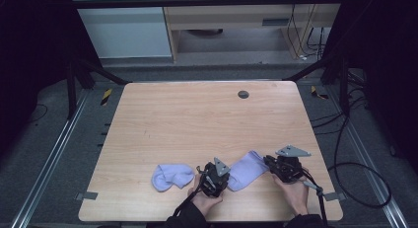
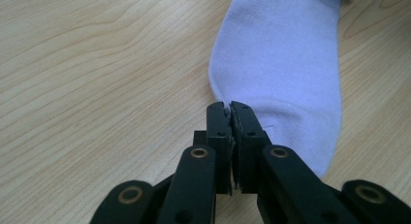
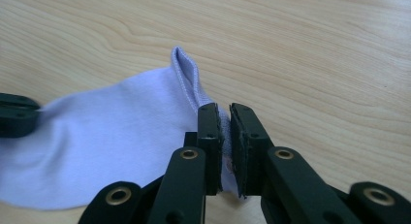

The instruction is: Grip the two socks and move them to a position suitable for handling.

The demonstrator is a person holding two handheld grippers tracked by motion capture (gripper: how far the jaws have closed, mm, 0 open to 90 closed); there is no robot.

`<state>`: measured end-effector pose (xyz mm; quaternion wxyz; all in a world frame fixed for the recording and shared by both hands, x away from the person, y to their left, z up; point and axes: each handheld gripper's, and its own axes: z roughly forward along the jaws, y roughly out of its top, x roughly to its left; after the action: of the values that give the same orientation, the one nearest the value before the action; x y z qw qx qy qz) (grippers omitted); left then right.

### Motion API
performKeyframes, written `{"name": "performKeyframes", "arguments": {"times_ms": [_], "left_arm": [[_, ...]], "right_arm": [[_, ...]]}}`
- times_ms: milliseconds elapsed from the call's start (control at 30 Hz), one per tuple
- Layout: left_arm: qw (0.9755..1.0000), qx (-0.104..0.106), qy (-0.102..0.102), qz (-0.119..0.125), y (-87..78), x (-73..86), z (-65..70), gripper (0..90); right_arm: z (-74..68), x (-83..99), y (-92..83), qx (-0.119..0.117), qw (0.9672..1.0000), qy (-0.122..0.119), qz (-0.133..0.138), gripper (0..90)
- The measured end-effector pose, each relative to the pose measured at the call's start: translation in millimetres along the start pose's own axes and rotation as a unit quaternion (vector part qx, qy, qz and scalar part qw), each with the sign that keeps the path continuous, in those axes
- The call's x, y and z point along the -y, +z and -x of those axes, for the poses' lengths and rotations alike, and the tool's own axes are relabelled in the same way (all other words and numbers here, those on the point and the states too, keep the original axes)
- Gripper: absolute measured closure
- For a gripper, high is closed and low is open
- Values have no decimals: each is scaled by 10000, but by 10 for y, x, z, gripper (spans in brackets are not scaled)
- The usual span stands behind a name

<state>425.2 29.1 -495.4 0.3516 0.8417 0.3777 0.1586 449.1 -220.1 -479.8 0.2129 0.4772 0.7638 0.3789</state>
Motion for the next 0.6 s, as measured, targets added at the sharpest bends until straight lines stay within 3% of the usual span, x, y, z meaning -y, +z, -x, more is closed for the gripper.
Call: {"name": "performKeyframes", "arguments": {"times_ms": [133,333,433,600], "left_arm": [[10000,-26,4,-15,-5,-2,-12,837],[9999,-86,-85,85,-30,-13,-31,726],[9998,-105,-130,107,-71,-23,-50,659],[9998,-85,-150,22,-64,-22,-45,637]], "right_arm": [[45,-34,125,211,9995,-121,-177,807],[81,-46,102,353,9992,-213,-10,702],[150,-42,33,310,9994,-108,68,666],[212,29,17,152,9996,7,-227,672]]}}
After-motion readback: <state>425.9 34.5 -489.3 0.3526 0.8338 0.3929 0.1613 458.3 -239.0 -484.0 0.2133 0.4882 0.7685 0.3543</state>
